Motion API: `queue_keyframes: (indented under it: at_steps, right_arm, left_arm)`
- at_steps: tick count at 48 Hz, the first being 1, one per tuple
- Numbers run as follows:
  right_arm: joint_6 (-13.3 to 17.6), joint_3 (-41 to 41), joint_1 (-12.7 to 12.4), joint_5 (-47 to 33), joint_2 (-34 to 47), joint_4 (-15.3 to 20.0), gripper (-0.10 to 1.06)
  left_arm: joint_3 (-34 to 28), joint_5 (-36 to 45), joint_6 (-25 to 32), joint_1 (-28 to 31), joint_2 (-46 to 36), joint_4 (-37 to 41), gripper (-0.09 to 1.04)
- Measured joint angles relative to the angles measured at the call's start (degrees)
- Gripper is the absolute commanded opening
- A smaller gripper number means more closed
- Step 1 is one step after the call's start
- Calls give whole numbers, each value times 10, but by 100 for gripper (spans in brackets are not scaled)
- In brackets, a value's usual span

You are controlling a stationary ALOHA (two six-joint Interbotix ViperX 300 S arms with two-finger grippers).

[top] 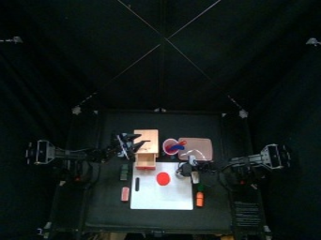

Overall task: Get the cutter from the drawer then cut the dough then place the extra dough in the bowl
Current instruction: Shut the drawer

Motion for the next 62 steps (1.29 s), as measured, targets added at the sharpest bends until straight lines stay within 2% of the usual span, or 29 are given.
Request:
queue_keyframes:
  at_steps: [9,14,18,22,28,31,39,43,50,62]
  right_arm:
    - [0,-30,3,-11,-1,0,80]
    - [4,-62,4,-13,4,18,80]
    - [7,-91,9,-13,24,54,78]
    - [-1,-121,16,-13,48,83,74]
    - [0,-157,28,-13,91,82,62]
    - [-1,-172,35,-13,113,78,53]
    - [4,-223,49,-14,184,76,30]
    - [-1,-252,56,-14,216,74,24]
    - [3,-311,62,-16,283,64,24]
    - [0,-390,62,-11,365,58,24]
  left_arm:
    - [-13,-2,-4,42,19,-27,87]
    - [-27,30,-4,83,19,-54,87]
    - [-47,93,-3,127,19,-68,87]
    - [-78,198,0,164,20,-60,87]
    - [-148,403,1,199,33,22,87]
    - [-176,477,0,205,42,64,87]
    - [-245,621,4,222,80,174,87]
    - [-274,674,1,234,105,210,86]
    - [-325,755,4,243,169,244,85]
    - [-355,788,9,243,205,297,69]
